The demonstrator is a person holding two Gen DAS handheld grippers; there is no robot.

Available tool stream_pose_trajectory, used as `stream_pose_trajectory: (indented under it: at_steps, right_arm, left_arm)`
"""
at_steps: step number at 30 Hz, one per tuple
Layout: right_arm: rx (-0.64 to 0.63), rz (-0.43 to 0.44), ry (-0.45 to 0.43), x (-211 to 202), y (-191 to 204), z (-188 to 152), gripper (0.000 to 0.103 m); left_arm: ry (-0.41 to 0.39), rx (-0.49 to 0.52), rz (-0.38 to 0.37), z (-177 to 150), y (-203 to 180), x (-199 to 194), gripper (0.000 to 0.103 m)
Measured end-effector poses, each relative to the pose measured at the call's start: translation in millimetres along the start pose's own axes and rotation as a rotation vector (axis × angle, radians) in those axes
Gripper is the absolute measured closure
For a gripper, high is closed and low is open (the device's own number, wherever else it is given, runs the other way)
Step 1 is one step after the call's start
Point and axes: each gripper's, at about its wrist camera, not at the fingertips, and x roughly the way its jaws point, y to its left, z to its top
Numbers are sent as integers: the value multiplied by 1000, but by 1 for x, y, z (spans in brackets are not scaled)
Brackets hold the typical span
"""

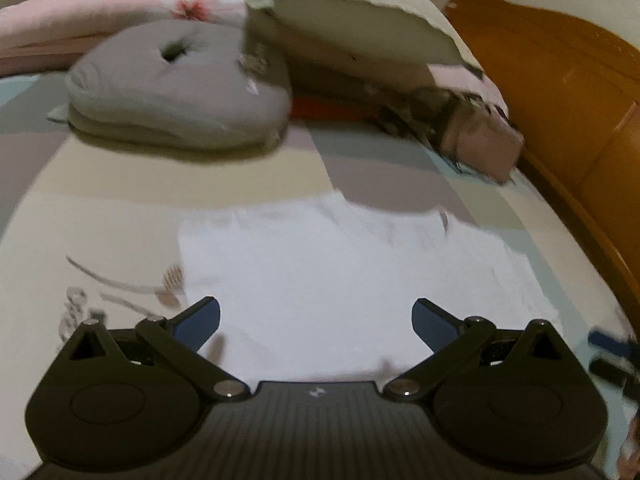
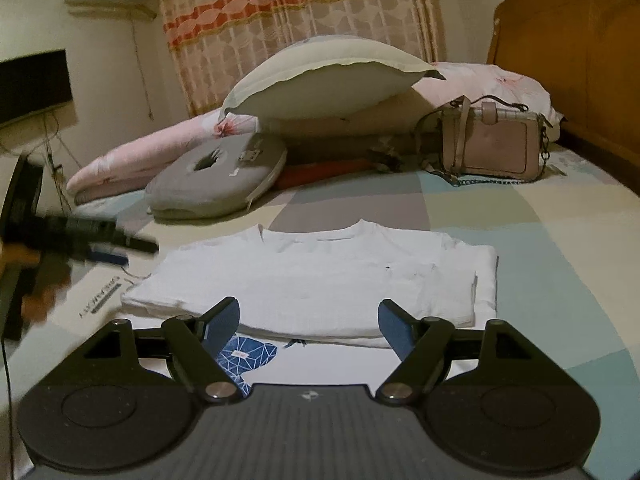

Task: Fold clothes

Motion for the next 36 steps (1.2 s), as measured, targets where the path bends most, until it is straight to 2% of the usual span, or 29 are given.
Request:
stream_pose_trajectory:
  at_steps: [5,9,14,18,24,28,31,33,36]
  right_arm:
    - [41,2,-2,0,-9,4,23]
    - [60,2,-2,-2,-15,6,22]
    - [78,0,19,0,-20,5,18]
    - [85,-6,54,5,-23,2,14]
    - [33,-34,112,7,-22,-9,11]
    - [3,-44,125,-1,-29,-18,10]
    - [-15,-43,133,-7,-32,-22,10]
    - [-34,-42,137,-12,-34,-25,10]
    - [-68,-45,137,-20,-34,-29,9]
  left_arm:
    - [86,-143,4,-23,14,17,3]
    - [73,-95,68,-19,4,-5,5]
    - [11,19,110,-5,-19,-52,5]
    - [5,137,157,-9,-46,-77,4]
    - [16,358,178,-69,-88,-64,4]
    - [30,428,165,-113,-105,-45,4]
    - [40,438,172,-135,-108,-38,3]
    - [10,380,167,-145,-103,-45,3]
    - [26,276,157,-153,-92,-58,3]
